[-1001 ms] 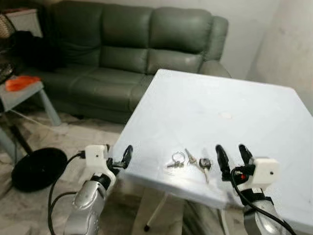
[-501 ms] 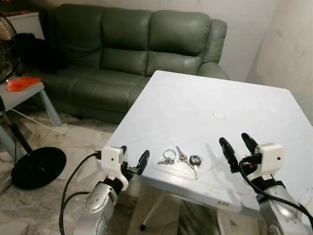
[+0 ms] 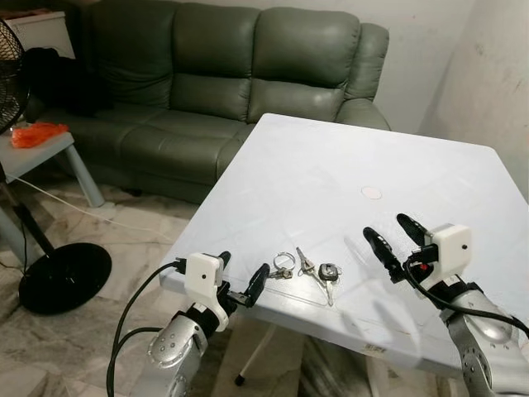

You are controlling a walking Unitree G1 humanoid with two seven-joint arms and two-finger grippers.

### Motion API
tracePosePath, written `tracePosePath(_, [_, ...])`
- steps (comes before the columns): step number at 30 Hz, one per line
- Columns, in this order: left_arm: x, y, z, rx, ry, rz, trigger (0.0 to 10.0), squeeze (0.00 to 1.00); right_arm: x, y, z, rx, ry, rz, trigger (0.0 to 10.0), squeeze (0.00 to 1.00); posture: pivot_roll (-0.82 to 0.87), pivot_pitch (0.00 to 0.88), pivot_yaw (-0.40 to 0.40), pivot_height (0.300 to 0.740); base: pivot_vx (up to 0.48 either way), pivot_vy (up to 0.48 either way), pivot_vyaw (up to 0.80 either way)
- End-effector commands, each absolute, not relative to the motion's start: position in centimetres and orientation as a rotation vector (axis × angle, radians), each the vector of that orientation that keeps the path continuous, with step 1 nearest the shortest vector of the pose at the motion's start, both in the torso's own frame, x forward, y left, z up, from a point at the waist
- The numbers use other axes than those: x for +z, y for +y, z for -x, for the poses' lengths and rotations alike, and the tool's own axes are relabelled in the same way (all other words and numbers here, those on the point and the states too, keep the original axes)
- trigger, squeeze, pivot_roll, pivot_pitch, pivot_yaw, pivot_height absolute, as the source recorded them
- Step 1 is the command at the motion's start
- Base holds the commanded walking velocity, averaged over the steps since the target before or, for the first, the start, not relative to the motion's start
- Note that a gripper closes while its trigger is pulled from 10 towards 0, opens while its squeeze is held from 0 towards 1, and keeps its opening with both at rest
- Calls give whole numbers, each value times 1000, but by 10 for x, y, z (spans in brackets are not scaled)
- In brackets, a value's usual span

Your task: Hang keys on a hook

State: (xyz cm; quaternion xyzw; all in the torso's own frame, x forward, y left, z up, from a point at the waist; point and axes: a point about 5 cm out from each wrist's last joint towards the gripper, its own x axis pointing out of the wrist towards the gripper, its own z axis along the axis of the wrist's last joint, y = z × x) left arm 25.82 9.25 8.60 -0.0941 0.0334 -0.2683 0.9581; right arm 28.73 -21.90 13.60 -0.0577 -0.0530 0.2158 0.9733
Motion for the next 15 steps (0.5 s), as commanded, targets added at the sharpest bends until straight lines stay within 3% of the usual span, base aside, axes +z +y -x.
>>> tracePosePath(1, [88,90,-255,-566,70,173,10000,0,132,-217,-288,472,-77,140,10000,0,-14,71,-49,740,0,0,0])
tracePosePath(15, [86,79,-237,-624,104,180,10000,0,102,-217,-278,582,55,173,10000,0,-14,96,-56,740,0,0,0])
